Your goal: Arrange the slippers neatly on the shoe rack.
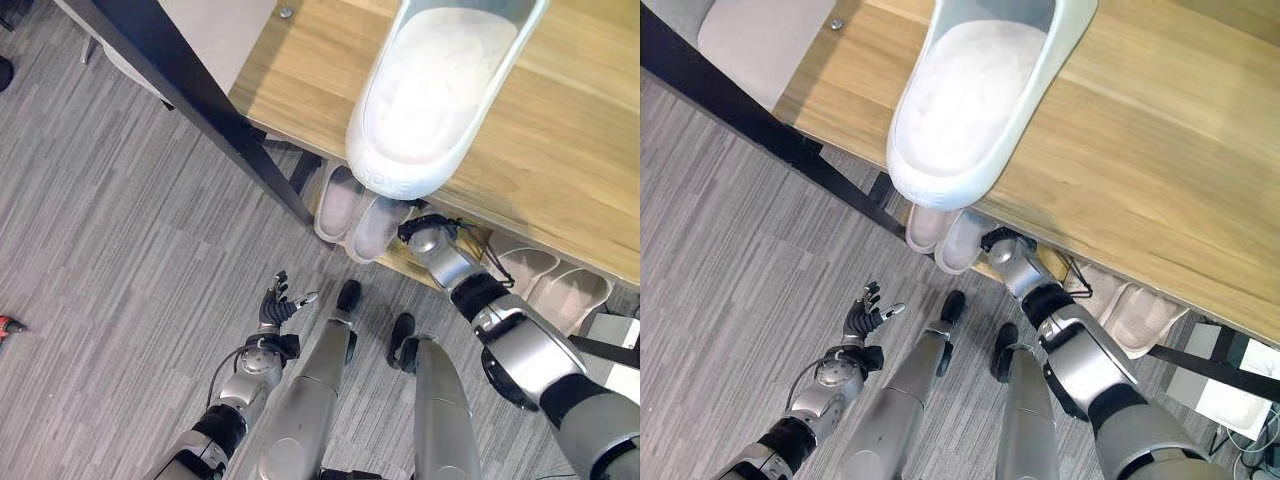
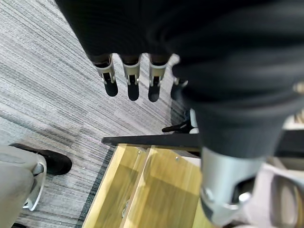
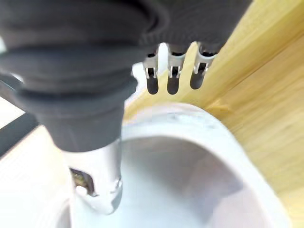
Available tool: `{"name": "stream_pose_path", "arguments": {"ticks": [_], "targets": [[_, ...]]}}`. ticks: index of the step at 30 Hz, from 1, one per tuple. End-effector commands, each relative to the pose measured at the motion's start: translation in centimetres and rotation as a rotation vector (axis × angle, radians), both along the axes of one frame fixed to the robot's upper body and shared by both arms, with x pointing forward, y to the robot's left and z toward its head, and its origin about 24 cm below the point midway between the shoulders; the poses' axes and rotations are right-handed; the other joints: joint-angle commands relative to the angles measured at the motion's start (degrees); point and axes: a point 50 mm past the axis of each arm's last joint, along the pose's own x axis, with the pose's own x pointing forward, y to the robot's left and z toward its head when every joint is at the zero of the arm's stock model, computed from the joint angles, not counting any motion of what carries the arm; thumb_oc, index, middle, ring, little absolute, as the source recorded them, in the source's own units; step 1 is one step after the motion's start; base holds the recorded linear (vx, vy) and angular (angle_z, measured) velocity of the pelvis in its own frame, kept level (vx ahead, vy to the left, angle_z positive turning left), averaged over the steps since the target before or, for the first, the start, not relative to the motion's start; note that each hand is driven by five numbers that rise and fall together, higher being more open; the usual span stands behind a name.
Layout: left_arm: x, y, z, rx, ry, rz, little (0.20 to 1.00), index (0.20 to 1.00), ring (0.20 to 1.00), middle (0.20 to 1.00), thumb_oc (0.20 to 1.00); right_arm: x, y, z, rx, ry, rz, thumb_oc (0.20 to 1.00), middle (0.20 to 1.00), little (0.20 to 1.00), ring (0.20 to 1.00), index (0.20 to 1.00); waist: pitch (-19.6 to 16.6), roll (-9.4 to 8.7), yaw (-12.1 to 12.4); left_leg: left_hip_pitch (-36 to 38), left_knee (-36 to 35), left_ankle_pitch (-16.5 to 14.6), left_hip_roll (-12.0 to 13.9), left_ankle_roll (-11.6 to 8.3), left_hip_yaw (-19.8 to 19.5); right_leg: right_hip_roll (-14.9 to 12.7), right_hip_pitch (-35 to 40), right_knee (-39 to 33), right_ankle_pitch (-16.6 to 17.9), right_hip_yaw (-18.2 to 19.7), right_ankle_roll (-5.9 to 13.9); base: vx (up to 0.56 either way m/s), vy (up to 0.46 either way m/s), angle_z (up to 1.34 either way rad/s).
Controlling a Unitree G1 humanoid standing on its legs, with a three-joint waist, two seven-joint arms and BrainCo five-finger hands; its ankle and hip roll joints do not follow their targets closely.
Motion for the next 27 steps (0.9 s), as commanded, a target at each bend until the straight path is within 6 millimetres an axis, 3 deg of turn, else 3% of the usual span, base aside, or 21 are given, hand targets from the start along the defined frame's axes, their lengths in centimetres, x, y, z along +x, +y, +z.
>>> {"name": "stream_pose_path", "arguments": {"ticks": [1, 14, 17, 19, 20, 21, 24, 25, 27], "targets": [[-0.1, 0.8, -0.1, -0.027, -0.007, 0.062, 1.000, 1.000, 1.000, 1.000, 1.000, -0.3, -0.1, 2.2, 0.015, -0.120, 0.025, 1.000, 1.000, 1.000, 1.000, 1.000, 0.9, -1.05, 0.9, 0.9, 2.3, -6.6, 2.6, -0.25, 1.1, -1.5, 6.1, -7.0, 1.1, 5.2, 2.40, -0.01, -0.002, -0.06], [0.7, 0.9, 0.0, -0.014, -0.004, 0.075, 1.000, 1.000, 1.000, 1.000, 1.000, -0.2, -1.5, -0.3, 0.058, -0.018, -0.035, 1.000, 1.000, 1.000, 1.000, 1.000, 1.1, -1.36, 0.6, 1.0, 1.9, -6.3, 3.1, -0.22, 1.4, -1.2, 6.2, -7.8, 1.6, 5.6, 2.51, 0.00, 0.000, 0.00], [0.5, 1.0, -0.3, -0.020, 0.007, 0.092, 1.000, 1.000, 1.000, 1.000, 1.000, -1.5, -1.4, -2.7, 0.522, -0.001, -0.039, 1.000, 1.000, 1.000, 1.000, 1.000, 1.2, -1.22, 0.3, 1.6, 1.5, -6.2, 3.2, 0.04, 1.5, -1.2, 6.8, -8.3, 1.7, 5.7, 2.66, 0.01, 0.010, -0.04], [0.8, 0.9, -0.3, -0.022, 0.008, 0.103, 1.000, 1.000, 1.000, 1.000, 1.000, -2.3, -1.3, -4.3, 0.731, 0.007, -0.054, 1.000, 1.000, 1.000, 1.000, 1.000, 1.4, -1.00, 0.0, 1.9, 1.4, -6.3, 3.1, 0.19, 1.6, -1.2, 7.1, -8.4, 1.6, 5.8, 2.78, 0.01, 0.006, -0.06], [0.8, 0.9, -0.3, -0.022, 0.008, 0.103, 1.000, 1.000, 1.000, 1.000, 1.000, -2.3, -1.3, -4.3, 0.731, 0.007, -0.054, 1.000, 1.000, 1.000, 1.000, 1.000, 1.4, -1.00, 0.0, 1.9, 1.4, -6.3, 3.1, 0.19, 1.6, -1.2, 7.1, -8.4, 1.6, 5.8, 2.78, 0.03, 0.000, -0.11], [2.4, 0.2, 0.6, -0.014, -0.017, 0.118, 1.000, 1.000, 1.000, 1.000, 1.000, -3.4, -0.5, -6.8, 0.940, 0.057, -0.077, 1.000, 1.000, 1.000, 1.000, 1.000, 1.7, -0.84, -0.7, 2.3, 1.5, -6.5, 3.2, 0.29, 1.7, -1.3, 7.5, -8.4, 1.3, 5.7, 2.93, 0.02, 0.001, -0.13], [3.0, -0.1, 0.9, -0.016, -0.021, 0.120, 1.000, 1.000, 1.000, 1.000, 1.000, -3.7, -0.1, -7.5, 1.004, 0.082, -0.082, 1.000, 1.000, 1.000, 1.000, 1.000, 1.7, -0.85, -0.9, 2.3, 1.7, -6.5, 3.2, 0.27, 1.7, -1.3, 7.5, -8.2, 1.2, 5.8, 2.92, 0.01, -0.001, -0.02], [4.3, -0.9, 1.9, -0.025, -0.037, 0.126, 1.000, 1.000, 1.000, 1.000, 1.000, -3.9, 1.2, -8.3, 1.191, 0.124, -0.066, 1.000, 1.000, 1.000, 1.000, 1.000, 1.5, -0.90, -1.2, 2.5, 1.7, -6.7, 3.3, 0.17, 1.7, -1.2, 7.5, -8.3, 1.1, 5.8, 2.86, 0.00, 0.000, 0.00], [5.3, -1.9, 2.7, -0.038, -0.043, 0.121, 1.000, 1.000, 1.000, 1.000, 1.000, -4.0, 2.2, -8.7, 1.268, 0.157, -0.046, 1.000, 1.000, 1.000, 1.000, 1.000, 1.5, -0.98, -1.4, 2.6, 1.9, -6.7, 3.4, 0.07, 1.8, -1.2, 7.6, -8.3, 1.1, 6.0, 2.84, 0.02, -0.009, 0.00]]}}
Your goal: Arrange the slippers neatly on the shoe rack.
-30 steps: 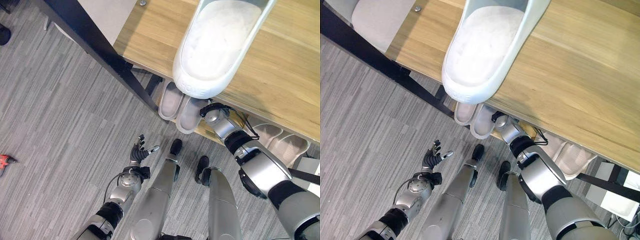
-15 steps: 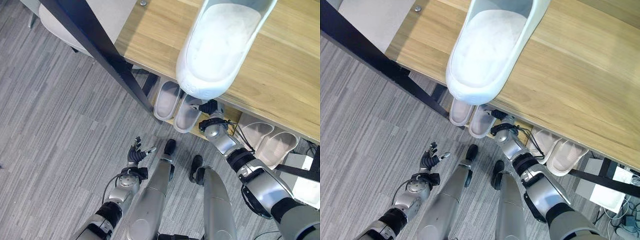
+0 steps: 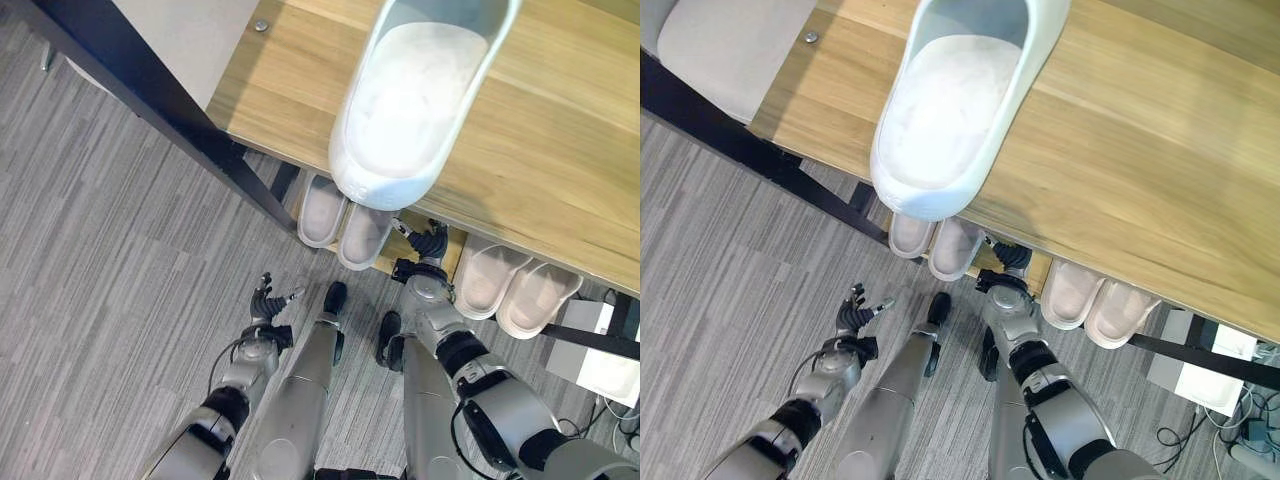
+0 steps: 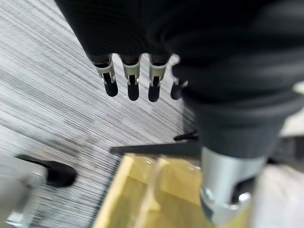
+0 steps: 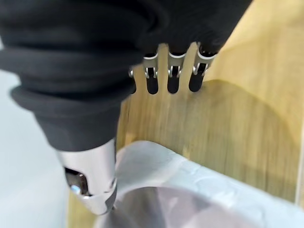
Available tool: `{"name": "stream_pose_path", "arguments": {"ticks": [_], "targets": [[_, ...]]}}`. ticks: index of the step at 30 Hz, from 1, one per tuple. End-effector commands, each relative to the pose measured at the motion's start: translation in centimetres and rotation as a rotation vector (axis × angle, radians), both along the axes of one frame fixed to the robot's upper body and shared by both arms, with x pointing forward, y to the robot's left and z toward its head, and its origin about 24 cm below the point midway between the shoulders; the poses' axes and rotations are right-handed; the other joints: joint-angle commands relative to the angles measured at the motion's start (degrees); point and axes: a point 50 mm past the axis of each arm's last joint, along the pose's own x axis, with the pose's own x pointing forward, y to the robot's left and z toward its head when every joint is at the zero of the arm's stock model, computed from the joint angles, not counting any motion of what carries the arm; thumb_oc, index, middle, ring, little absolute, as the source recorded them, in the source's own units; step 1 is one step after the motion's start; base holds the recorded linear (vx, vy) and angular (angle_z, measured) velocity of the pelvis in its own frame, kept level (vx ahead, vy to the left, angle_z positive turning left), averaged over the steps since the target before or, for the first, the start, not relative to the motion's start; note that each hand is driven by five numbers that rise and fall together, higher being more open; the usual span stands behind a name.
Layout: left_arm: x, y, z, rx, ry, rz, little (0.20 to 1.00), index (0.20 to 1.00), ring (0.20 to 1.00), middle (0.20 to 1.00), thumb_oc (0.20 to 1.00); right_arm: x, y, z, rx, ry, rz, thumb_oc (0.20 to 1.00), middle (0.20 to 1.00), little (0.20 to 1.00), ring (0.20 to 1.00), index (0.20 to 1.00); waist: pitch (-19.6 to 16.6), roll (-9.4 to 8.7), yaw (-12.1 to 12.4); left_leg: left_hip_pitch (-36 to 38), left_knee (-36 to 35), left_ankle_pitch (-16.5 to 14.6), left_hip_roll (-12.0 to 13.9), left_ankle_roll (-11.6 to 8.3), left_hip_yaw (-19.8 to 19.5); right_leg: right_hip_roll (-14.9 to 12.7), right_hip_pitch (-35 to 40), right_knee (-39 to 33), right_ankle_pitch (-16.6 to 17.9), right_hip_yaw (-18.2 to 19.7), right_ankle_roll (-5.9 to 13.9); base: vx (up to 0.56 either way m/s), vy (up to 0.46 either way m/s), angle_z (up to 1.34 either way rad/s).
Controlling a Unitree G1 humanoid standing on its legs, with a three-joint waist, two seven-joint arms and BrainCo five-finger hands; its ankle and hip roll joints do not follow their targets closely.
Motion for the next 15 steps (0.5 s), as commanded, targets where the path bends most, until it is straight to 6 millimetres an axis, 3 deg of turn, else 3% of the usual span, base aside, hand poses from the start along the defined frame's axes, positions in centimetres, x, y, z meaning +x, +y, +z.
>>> {"name": "stream_pose_path", "arguments": {"ticks": [1, 4, 12, 13, 14, 15], "targets": [[1.2, -1.8, 1.3, -0.053, -0.056, 0.009, 1.000, 1.000, 1.000, 1.000, 1.000, -0.3, 1.2, -1.4, 0.233, 0.053, 0.030, 1.000, 1.000, 1.000, 1.000, 1.000, 0.1, 1.44, 1.4, 0.2, 2.6, -5.9, 2.5, -0.65, 0.1, -1.9, 5.1, -6.6, 0.7, 4.5, 2.77, 0.00, 0.000, 0.00], [2.1, -2.7, 2.1, -0.052, -0.063, -0.003, 1.000, 1.000, 1.000, 1.000, 1.000, -0.2, 2.6, -1.0, 0.227, 0.047, 0.087, 1.000, 1.000, 1.000, 1.000, 1.000, 0.1, 1.64, 1.3, 0.1, 2.9, -5.8, 2.5, -0.77, 0.0, -1.9, 5.1, -6.4, 0.8, 4.7, 2.73, 0.00, 0.000, 0.00], [3.0, -4.5, 2.9, -0.050, -0.063, -0.033, 1.000, 1.000, 1.000, 1.000, 1.000, 0.8, 5.8, 3.0, 0.188, -0.064, 0.200, 1.000, 1.000, 1.000, 1.000, 1.000, -0.1, 2.14, 1.7, 0.4, 2.8, -5.6, 2.3, -1.03, -0.1, -1.9, 5.7, -6.0, 0.2, 4.9, 2.50, 0.02, -0.005, 0.00], [2.9, -4.4, 2.8, -0.050, -0.061, -0.032, 1.000, 1.000, 1.000, 1.000, 1.000, 0.8, 5.8, 2.9, 0.188, -0.062, 0.201, 1.000, 1.000, 1.000, 1.000, 1.000, -0.2, 1.85, 1.6, 1.0, 3.5, -7.6, 2.2, -1.06, 0.0, -2.0, 6.4, -5.5, -1.4, 5.1, 2.56, 0.00, 0.000, 0.00], [3.1, -4.5, 3.1, -0.046, -0.069, -0.034, 1.000, 1.000, 1.000, 1.000, 1.000, 1.2, 5.9, 3.9, 0.179, -0.092, 0.202, 1.000, 1.000, 1.000, 1.000, 1.000, -0.2, 2.24, 1.8, 0.6, 2.7, -5.6, 2.3, -1.05, -0.1, -2.0, 5.8, -6.0, 0.3, 4.9, 2.46, 0.10, -0.041, 0.01], [3.1, -4.5, 3.1, -0.046, -0.070, -0.034, 1.000, 1.000, 1.000, 1.000, 1.000, 1.4, 6.0, 4.5, 0.180, -0.107, 0.203, 1.000, 1.000, 1.000, 1.000, 1.000, -0.3, 1.99, 1.7, 1.2, 3.5, -7.6, 2.2, -1.08, 0.0, -2.1, 6.7, -5.6, -1.4, 5.1, 2.51, -0.07, 0.009, 0.01]]}}
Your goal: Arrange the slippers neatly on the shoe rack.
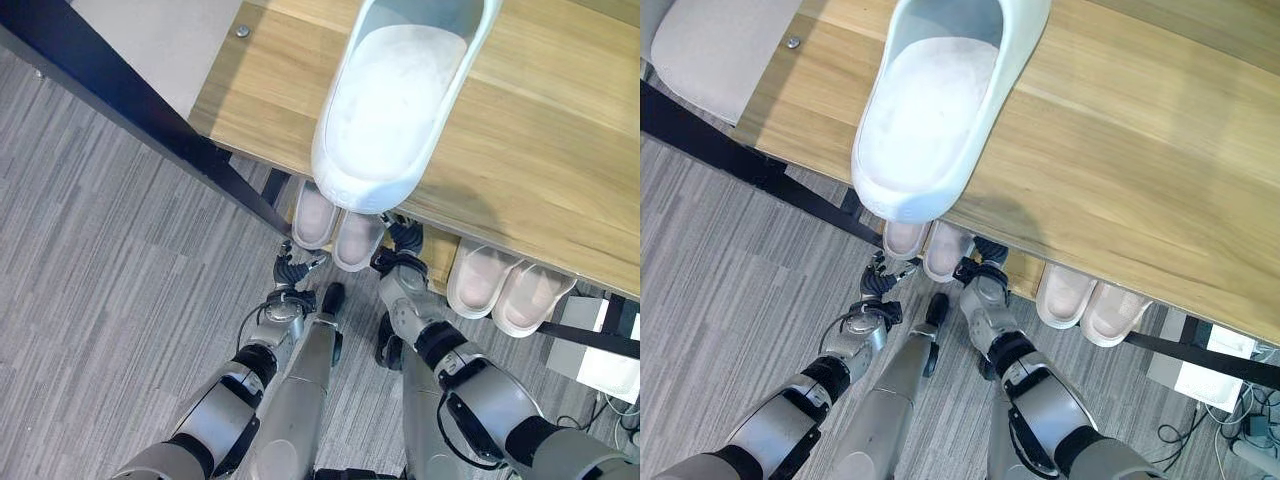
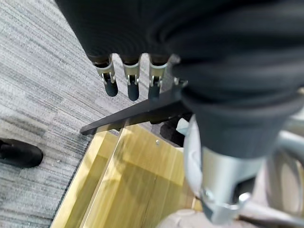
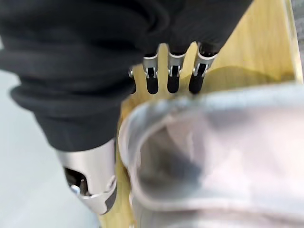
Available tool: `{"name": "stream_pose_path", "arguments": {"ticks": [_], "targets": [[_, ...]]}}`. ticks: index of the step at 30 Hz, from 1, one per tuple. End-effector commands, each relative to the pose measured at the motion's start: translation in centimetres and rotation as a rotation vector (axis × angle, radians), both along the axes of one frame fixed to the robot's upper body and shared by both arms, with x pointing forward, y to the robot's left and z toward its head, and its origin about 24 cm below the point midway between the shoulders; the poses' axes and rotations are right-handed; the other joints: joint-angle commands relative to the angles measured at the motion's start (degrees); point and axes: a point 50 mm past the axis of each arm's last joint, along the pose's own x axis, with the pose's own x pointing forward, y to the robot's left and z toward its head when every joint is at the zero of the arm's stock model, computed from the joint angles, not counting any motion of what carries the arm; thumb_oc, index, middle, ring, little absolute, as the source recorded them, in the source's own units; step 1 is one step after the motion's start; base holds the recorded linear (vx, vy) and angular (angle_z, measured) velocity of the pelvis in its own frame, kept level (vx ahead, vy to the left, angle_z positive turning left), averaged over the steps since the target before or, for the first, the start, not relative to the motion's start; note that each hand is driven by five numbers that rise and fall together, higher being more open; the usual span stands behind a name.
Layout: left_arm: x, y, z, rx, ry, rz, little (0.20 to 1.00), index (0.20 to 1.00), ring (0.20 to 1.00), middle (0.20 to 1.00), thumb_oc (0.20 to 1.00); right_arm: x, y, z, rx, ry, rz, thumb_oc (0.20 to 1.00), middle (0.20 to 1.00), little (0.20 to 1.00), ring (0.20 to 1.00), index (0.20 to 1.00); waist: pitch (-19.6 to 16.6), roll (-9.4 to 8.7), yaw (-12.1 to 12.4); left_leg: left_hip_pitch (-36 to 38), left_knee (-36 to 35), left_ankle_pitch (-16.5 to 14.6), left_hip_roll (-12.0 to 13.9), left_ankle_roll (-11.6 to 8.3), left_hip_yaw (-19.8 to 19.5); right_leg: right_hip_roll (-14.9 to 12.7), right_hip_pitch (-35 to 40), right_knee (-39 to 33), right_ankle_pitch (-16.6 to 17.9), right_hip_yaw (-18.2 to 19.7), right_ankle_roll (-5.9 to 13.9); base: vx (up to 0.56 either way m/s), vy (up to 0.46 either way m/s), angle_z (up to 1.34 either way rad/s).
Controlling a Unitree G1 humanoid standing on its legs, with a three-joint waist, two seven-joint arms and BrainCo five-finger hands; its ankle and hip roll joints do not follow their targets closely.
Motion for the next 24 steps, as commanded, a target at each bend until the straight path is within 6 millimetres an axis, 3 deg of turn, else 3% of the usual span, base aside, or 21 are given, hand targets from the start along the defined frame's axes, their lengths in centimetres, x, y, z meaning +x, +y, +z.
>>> {"name": "stream_pose_path", "arguments": {"ticks": [1, 6, 12, 24], "targets": [[0.7, -1.6, 1.3, -0.043, -0.048, -0.019, 1.000, 1.000, 1.000, 1.000, 1.000, 0.6, 2.1, 3.1, 0.026, -0.105, 0.048, 1.000, 1.000, 1.000, 1.000, 1.000, -0.2, 2.05, 1.6, 0.4, 2.6, -5.2, 2.2, 0.07, -0.1, -2.1, 6.0, -6.7, 0.4, 4.9, 1.99, 0.00, 0.000, 0.00], [0.4, -1.0, 0.9, -0.045, -0.049, -0.016, 1.000, 1.000, 1.000, 1.000, 1.000, 1.0, 1.9, 4.4, 0.003, -0.158, 0.061, 1.000, 1.000, 1.000, 1.000, 1.000, -0.6, 2.09, 1.9, 1.1, 2.5, -5.4, 2.4, 0.09, 0.0, -2.0, 6.5, -6.8, 0.2, 5.1, 1.92, -0.01, 0.005, 0.00], [-0.8, 0.1, -0.9, -0.031, 0.011, -0.005, 1.000, 1.000, 1.000, 1.000, 1.000, 0.5, 0.7, 2.3, -0.133, -0.115, 0.072, 1.000, 1.000, 1.000, 1.000, 1.000, -1.0, 1.70, 1.7, 3.2, 1.1, -5.2, 2.9, -0.08, 0.2, -1.8, 8.6, -8.3, 0.8, 5.4, 2.02, 0.00, 0.000, 0.00], [-3.7, 2.0, -5.3, 0.044, 0.194, 0.014, 1.000, 1.000, 1.000, 1.000, 1.000, -3.4, -1.4, -6.2, -0.410, 0.106, 0.189, 1.000, 1.000, 1.000, 1.000, 1.000, -4.5, 0.24, -0.6, 12.5, -8.2, -2.8, 4.8, -1.08, 1.3, -1.5, 17.8, -18.8, 4.8, 4.8, 3.48, 0.04, -0.008, -0.05]]}}
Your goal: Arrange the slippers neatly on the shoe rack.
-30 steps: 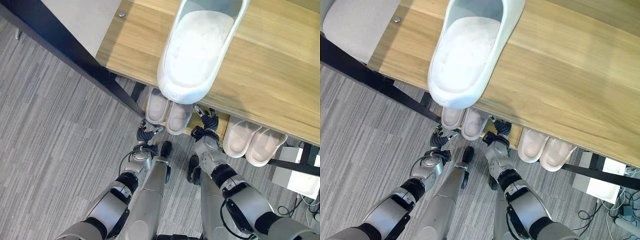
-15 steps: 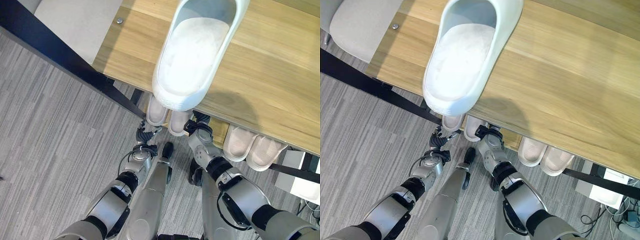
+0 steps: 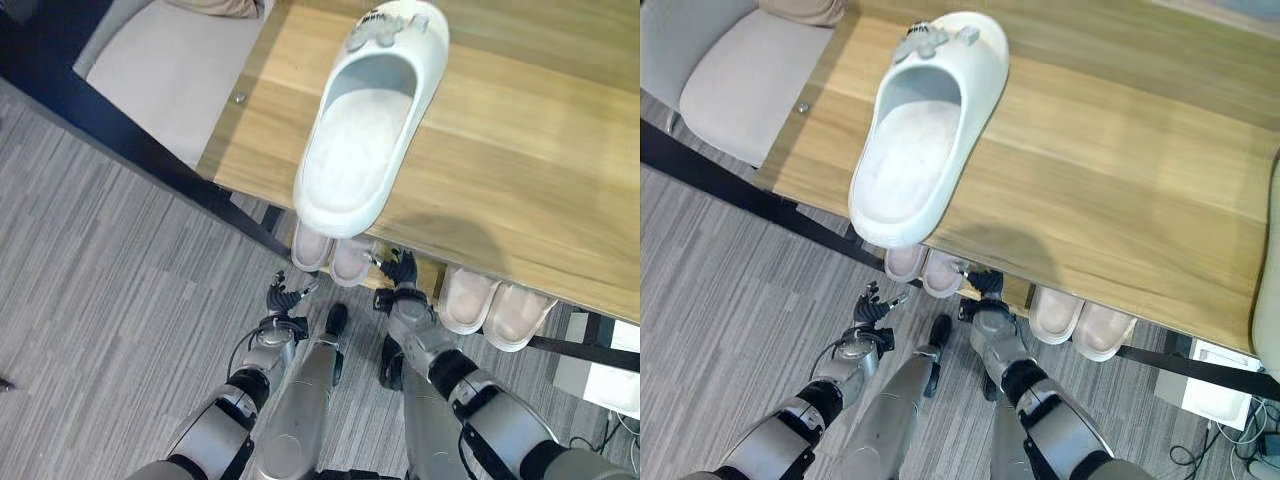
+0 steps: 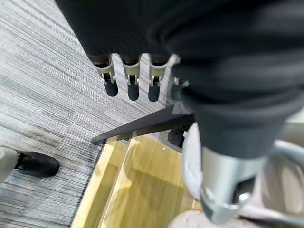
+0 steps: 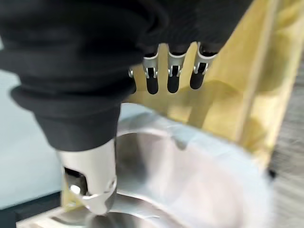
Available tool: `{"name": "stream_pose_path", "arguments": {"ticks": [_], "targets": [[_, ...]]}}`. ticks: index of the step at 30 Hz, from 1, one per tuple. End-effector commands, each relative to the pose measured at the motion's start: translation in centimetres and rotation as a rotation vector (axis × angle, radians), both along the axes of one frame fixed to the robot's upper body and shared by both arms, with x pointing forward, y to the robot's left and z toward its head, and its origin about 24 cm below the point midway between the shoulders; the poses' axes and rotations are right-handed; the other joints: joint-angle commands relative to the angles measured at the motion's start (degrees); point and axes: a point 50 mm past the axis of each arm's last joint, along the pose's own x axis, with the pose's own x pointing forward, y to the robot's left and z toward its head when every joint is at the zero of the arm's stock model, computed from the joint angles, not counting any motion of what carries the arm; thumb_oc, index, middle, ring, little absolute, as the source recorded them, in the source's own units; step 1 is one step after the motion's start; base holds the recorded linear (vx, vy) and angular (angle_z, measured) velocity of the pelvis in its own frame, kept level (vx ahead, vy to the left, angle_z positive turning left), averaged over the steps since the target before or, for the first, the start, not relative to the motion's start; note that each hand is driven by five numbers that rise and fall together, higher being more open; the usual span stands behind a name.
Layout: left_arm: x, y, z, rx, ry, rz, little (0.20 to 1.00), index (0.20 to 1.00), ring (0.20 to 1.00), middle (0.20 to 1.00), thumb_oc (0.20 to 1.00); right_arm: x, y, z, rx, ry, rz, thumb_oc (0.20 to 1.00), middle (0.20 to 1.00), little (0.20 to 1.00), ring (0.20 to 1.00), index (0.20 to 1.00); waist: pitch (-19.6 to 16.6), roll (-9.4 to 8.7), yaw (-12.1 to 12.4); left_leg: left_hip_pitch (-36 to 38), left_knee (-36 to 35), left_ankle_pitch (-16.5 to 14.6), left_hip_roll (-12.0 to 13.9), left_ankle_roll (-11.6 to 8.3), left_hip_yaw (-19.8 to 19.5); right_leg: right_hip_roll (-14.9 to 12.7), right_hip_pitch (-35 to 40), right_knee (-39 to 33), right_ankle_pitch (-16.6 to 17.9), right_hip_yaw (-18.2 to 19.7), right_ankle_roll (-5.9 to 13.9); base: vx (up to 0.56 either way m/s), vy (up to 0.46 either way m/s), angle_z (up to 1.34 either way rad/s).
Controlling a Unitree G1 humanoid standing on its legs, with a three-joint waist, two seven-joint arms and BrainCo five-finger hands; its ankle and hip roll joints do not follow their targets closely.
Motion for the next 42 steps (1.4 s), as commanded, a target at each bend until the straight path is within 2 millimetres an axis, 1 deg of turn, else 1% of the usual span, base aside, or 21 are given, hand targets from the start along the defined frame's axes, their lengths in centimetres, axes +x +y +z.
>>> {"name": "stream_pose_path", "arguments": {"ticks": [1, 7, 8, 10, 12, 13, 14, 17, 21, 23, 24, 25, 26, 29, 31, 34, 35, 37, 39, 41, 42], "targets": [[-0.2, 0.4, -0.6, 0.038, 0.027, -0.002, 1.000, 1.000, 1.000, 1.000, 1.000, 0.1, 0.6, 0.9, -0.006, -0.055, 0.048, 1.000, 1.000, 1.000, 1.000, 1.000, -3.4, -1.67, -0.5, 2.0, -1.3, -2.9, 3.1, -1.12, 1.2, -2.8, 7.6, -11.8, 3.9, 4.7, 3.72, 0.04, -0.006, -0.06], [-2.3, 1.6, -2.5, 0.040, 0.090, 0.004, 1.000, 1.000, 1.000, 1.000, 1.000, -1.8, -0.3, -1.3, -0.098, -0.011, 0.116, 1.000, 1.000, 1.000, 1.000, 1.000, -6.1, -2.07, -1.2, 6.9, -6.7, -1.0, 4.1, -1.50, 2.2, -2.5, 11.4, -17.6, 6.4, 4.5, 4.55, 0.10, -0.007, -0.06], [-3.9, 2.3, -3.7, 0.037, 0.129, 0.000, 1.000, 1.000, 1.000, 1.000, 1.000, -3.0, -1.3, -2.4, -0.185, 0.007, 0.169, 1.000, 1.000, 1.000, 1.000, 1.000, -7.5, -2.40, -1.6, 9.8, -9.7, 0.1, 4.6, -1.59, 2.7, -2.4, 13.7, -20.5, 7.8, 4.3, 5.02, 0.18, -0.028, -0.17], [-4.4, 2.6, -4.0, 0.032, 0.138, 0.000, 1.000, 1.000, 1.000, 1.000, 1.000, -3.5, -1.5, -2.6, -0.193, 0.005, 0.188, 1.000, 1.000, 1.000, 1.000, 1.000, -8.1, -2.51, -1.7, 10.8, -10.8, 0.4, 4.9, -1.58, 2.9, -2.3, 14.6, -21.7, 8.3, 4.2, 5.24, 0.14, -0.020, -0.19], [-6.6, 3.5, -5.2, 0.014, 0.176, -0.008, 1.000, 1.000, 1.000, 1.000, 1.000, -5.5, -2.8, -3.5, -0.249, 0.021, 0.277, 1.000, 1.000, 1.000, 1.000, 1.000, -10.3, -2.45, -2.5, 14.6, -14.9, 1.9, 5.5, -1.75, 3.6, -2.2, 17.7, -25.5, 10.0, 3.6, 5.97, 0.13, -0.020, -0.16], [-6.6, 3.5, -5.3, 0.013, 0.177, -0.008, 1.000, 1.000, 1.000, 1.000, 1.000, -5.5, -2.8, -3.5, -0.249, 0.022, 0.277, 1.000, 1.000, 1.000, 1.000, 1.000, -10.3, -2.44, -2.5, 14.7, -15.0, 1.9, 5.5, -1.75, 3.6, -2.2, 17.7, -25.5, 10.0, 3.6, 5.97, 0.11, -0.025, -0.06], [-8.0, 4.4, -5.9, 0.016, 0.203, -0.024, 1.000, 1.000, 1.000, 1.000, 1.000, -6.7, -3.9, -3.8, -0.294, 0.029, 0.348, 1.000, 1.000, 1.000, 1.000, 1.000, -11.6, -2.28, -2.8, 16.9, -17.3, 2.6, 5.7, -1.95, 3.9, -2.1, 19.6, -27.6, 10.8, 3.3, 6.33, 0.11, -0.036, -0.09], [-10.1, 5.4, -6.6, 0.018, 0.235, -0.064, 1.000, 1.000, 1.000, 1.000, 1.000, -9.1, -5.5, -4.2, -0.278, 0.054, 0.436, 1.000, 1.000, 1.000, 1.000, 1.000, -13.6, -1.89, -3.2, 20.1, -20.5, 3.4, 6.2, -2.14, 4.4, -2.1, 22.3, -30.3, 11.7, 2.8, 6.64, 0.10, -0.048, -0.13], [-11.6, 6.2, -6.8, 0.022, 0.247, -0.104, 1.000, 1.000, 1.000, 1.000, 1.000, -10.9, -6.7, -3.9, -0.300, 0.057, 0.522, 1.000, 1.000, 1.000, 1.000, 1.000, -15.3, -1.50, -3.5, 22.8, -23.1, 4.1, 6.3, -2.51, 4.8, -2.1, 24.6, -32.9, 12.4, 2.6, 6.91, 0.08, -0.044, -0.08], [-13.0, 6.3, -7.1, 0.035, 0.268, -0.175, 1.000, 1.000, 1.000, 1.000, 1.000, -12.7, -8.4, -3.4, -0.387, 0.062, 0.582, 1.000, 1.000, 1.000, 1.000, 1.000, -17.1, -1.12, -3.9, 24.9, -24.6, 4.1, 6.4, -2.75, 5.1, -2.2, 27.2, -35.5, 12.8, 2.2, 7.11, 0.10, -0.101, 0.01], [-14.0, 7.0, -6.9, 0.142, 0.272, -0.249, 1.000, 1.000, 1.000, 1.000, 1.000, -13.9, -9.7, -4.1, -0.412, 0.111, 0.559, 1.000, 1.000, 1.000, 1.000, 1.000, -17.8, -0.91, -4.1, 25.4, -24.8, 4.1, 6.3, -2.78, 5.3, -2.3, 28.0, -36.3, 13.0, 1.9, 7.20, 0.06, -0.081, 0.02], [-14.2, 6.7, -6.8, 0.128, 0.268, -0.266, 1.000, 1.000, 1.000, 1.000, 1.000, -15.0, -10.6, -3.8, -0.436, 0.113, 0.541, 1.000, 1.000, 1.000, 1.000, 1.000, -17.9, -0.87, -4.4, 25.6, -24.8, 3.9, 6.3, -2.69, 5.2, -2.4, 28.3, -36.7, 13.0, 1.9, 7.28, 0.02, -0.053, -0.01], [-16.7, 7.3, -8.4, 0.123, 0.397, -0.285, 1.000, 1.000, 1.000, 1.000, 1.000, -15.2, -11.1, -4.1, -0.446, 0.139, 0.552, 1.000, 1.000, 1.000, 1.000, 1.000, -18.4, -0.64, -4.5, 25.7, -24.8, 3.9, 6.3, -2.65, 5.5, -2.4, 28.4, -36.9, 13.1, 2.0, 7.37, 0.00, -0.035, -0.01], [-16.3, 6.2, -9.7, 0.181, 0.460, -0.314, 1.000, 1.000, 1.000, 1.000, 1.000, -16.7, -12.3, -5.6, -0.496, 0.210, 0.504, 1.000, 1.000, 1.000, 1.000, 1.000, -19.0, -0.90, -5.7, 26.5, -24.8, 3.4, 6.4, -2.59, 6.4, -2.2, 28.8, -37.7, 13.3, 2.8, 7.51, 0.02, -0.036, -0.06], [-15.5, 5.8, -9.5, 0.182, 0.437, -0.310, 1.000, 1.000, 1.000, 1.000, 1.000, -17.8, -13.5, -6.2, -0.529, 0.258, 0.456, 1.000, 1.000, 1.000, 1.000, 1.000, -19.5, -0.87, -6.6, 26.9, -24.8, 2.9, 6.5, -2.49, 7.3, -2.1, 28.8, -38.0, 13.5, 3.6, 7.61, 0.01, -0.032, -0.16], [-15.2, 5.0, -9.2, 0.170, 0.397, -0.350, 1.000, 1.000, 1.000, 1.000, 1.000, -20.9, -15.7, -7.5, -0.569, 0.380, 0.392, 1.000, 1.000, 1.000, 1.000, 1.000, -19.7, -0.66, -8.3, 27.5, -24.8, 2.5, 6.7, -2.32, 8.6, -1.9, 28.8, -38.1, 13.7, 4.8, 7.73, -0.01, -0.022, -0.33], [-15.2, 5.0, -9.2, 0.170, 0.398, -0.351, 1.000, 1.000, 1.000, 1.000, 1.000, -20.9, -15.7, -7.5, -0.569, 0.381, 0.392, 1.000, 1.000, 1.000, 1.000, 1.000, -19.8, -0.66, -8.2, 27.5, -24.8, 2.5, 6.7, -2.32, 8.7, -1.9, 28.8, -38.1, 13.7, 4.8, 7.73, -0.02, -0.029, -0.21], [-14.5, 4.2, -8.5, 0.143, 0.345, -0.406, 1.000, 1.000, 1.000, 1.000, 1.000, -24.5, -17.5, -10.6, -0.529, 0.593, 0.295, 1.000, 1.000, 1.000, 1.000, 1.000, -19.9, -0.53, -9.6, 27.8, -24.8, 2.3, 7.0, -2.29, 9.7, -1.6, 28.5, -38.3, 13.9, 5.6, 7.79, -0.02, -0.035, -0.16], [-13.8, 3.4, -7.8, 0.123, 0.297, -0.456, 1.000, 1.000, 1.000, 1.000, 1.000, -26.8, -18.4, -12.4, -0.518, 0.732, 0.237, 1.000, 1.000, 1.000, 1.000, 1.000, -20.0, -0.27, -10.3, 28.0, -24.8, 2.1, 7.1, -2.31, 10.1, -1.4, 28.5, -38.4, 14.0, 6.1, 7.78, -0.01, -0.019, -0.20], [-12.4, 1.7, -6.5, 0.119, 0.219, -0.583, 1.000, 1.000, 1.000, 1.000, 1.000, -28.9, -19.1, -14.2, -0.522, 0.884, 0.184, 1.000, 1.000, 1.000, 1.000, 1.000, -20.2, 0.21, -11.1, 28.4, -24.8, 1.9, 7.3, -2.28, 10.2, -1.3, 28.7, -38.6, 14.0, 6.5, 7.77, 0.01, -0.023, -0.17], [-12.4, 1.8, -6.5, 0.120, 0.219, -0.583, 1.000, 1.000, 1.000, 1.000, 1.000, -28.8, -19.0, -14.2, -0.522, 0.883, 0.184, 1.000, 1.000, 1.000, 1.000, 1.000, -20.1, 0.17, -11.0, 28.4, -24.8, 1.9, 7.3, -2.28, 10.2, -1.3, 28.7, -38.6, 14.0, 6.5, 7.77, 0.01, -0.027, -0.14]]}}
